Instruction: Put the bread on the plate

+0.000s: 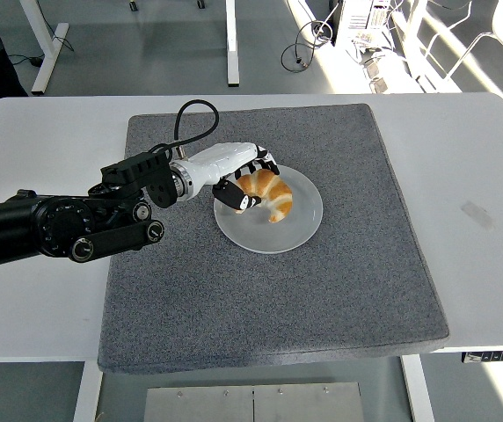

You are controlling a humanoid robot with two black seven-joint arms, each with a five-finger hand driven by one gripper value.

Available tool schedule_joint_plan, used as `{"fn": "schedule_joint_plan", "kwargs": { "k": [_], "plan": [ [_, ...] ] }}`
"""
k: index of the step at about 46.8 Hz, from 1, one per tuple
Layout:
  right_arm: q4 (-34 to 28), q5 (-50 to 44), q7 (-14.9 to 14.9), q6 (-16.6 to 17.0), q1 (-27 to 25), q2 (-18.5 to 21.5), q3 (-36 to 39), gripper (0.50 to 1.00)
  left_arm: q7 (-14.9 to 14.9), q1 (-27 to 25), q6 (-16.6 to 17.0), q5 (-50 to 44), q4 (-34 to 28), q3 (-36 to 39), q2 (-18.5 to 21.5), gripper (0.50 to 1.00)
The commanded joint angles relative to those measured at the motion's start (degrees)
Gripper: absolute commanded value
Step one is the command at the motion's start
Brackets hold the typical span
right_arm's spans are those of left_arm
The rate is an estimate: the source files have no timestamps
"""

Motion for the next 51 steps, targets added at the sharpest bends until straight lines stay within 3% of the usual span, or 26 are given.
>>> {"fn": "schedule_joint_plan", "kwargs": {
  "k": [1,24,28,33,37,42,51],
  "plan": [
    [0.0,0.0,0.0,0.0,0.03,0.0,0.0,1.0,-0.08,0.51,-0.02,0.02,0.65,0.06,-0.37,0.5],
    [0.0,0.0,0.0,0.0,0.03,0.0,0.0,1.0,-0.34,2.27,0.16,0.02,3.11,-0.02,-2.04,0.502],
    [0.0,0.0,0.0,0.0,0.03,0.0,0.0,1.0,-0.25,2.27,0.25,-0.25,3.03,-0.37,-2.12,0.579],
    [0.0,0.0,0.0,0.0,-0.05,0.0,0.0,1.0,-0.25,2.36,0.95,-1.04,3.03,-0.64,-3.09,0.757],
    [0.0,0.0,0.0,0.0,0.03,0.0,0.0,1.0,-0.17,2.36,1.12,-1.13,3.02,-1.43,-3.36,0.822],
    [0.0,0.0,0.0,0.0,-0.05,0.0,0.0,1.0,-0.17,2.54,1.04,-1.04,3.02,-1.87,-3.36,0.861],
    [0.0,0.0,0.0,0.0,0.03,0.0,0.0,1.0,-0.17,2.54,1.04,-1.04,3.02,-1.96,-3.01,0.871]
  ]
}}
